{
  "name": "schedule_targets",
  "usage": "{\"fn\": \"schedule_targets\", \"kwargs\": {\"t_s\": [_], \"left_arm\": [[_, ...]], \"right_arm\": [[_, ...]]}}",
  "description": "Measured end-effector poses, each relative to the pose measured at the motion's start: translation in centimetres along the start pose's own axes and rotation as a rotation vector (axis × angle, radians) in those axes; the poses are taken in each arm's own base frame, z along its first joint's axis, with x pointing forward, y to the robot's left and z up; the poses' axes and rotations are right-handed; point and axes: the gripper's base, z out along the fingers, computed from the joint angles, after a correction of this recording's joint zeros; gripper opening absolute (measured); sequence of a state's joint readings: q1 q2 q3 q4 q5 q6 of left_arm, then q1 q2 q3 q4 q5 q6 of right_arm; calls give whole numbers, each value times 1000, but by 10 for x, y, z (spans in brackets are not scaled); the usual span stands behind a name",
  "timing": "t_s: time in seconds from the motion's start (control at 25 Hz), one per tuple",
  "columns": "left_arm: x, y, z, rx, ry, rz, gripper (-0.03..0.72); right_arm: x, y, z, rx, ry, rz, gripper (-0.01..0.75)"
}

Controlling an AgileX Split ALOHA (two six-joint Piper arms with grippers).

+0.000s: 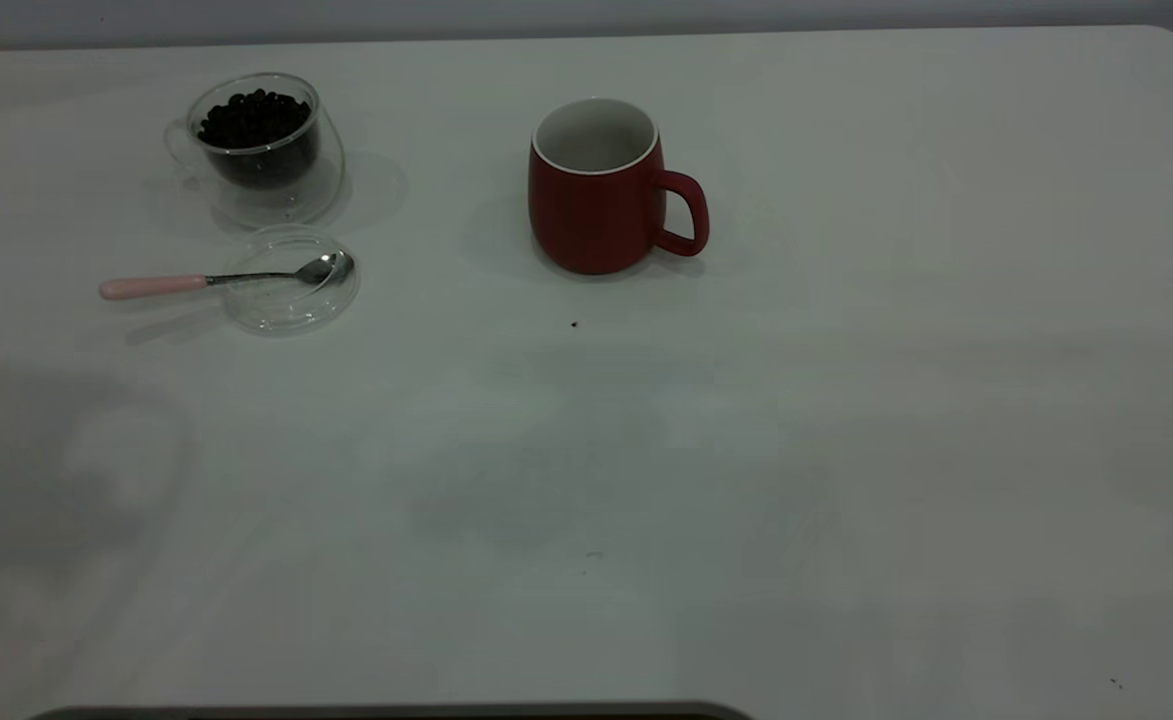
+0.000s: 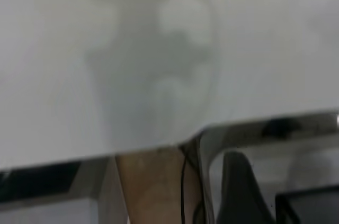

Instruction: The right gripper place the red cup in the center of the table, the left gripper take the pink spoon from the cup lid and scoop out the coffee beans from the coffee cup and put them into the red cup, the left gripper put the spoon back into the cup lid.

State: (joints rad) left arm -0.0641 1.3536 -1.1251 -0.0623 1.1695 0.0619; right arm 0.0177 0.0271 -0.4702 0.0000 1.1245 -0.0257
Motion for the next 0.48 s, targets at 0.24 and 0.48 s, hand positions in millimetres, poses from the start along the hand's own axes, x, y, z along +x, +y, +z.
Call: {"fn": "schedule_targets", "kwargs": {"t_s": [0.24,0.48], "left_arm": [[69,-2,23,-3,82,0,505],[133,0,40,-44,72,13,505]], "right_arm": [[0,0,0,0,0,0,588],[0,0,0,0,0,0,588]]}}
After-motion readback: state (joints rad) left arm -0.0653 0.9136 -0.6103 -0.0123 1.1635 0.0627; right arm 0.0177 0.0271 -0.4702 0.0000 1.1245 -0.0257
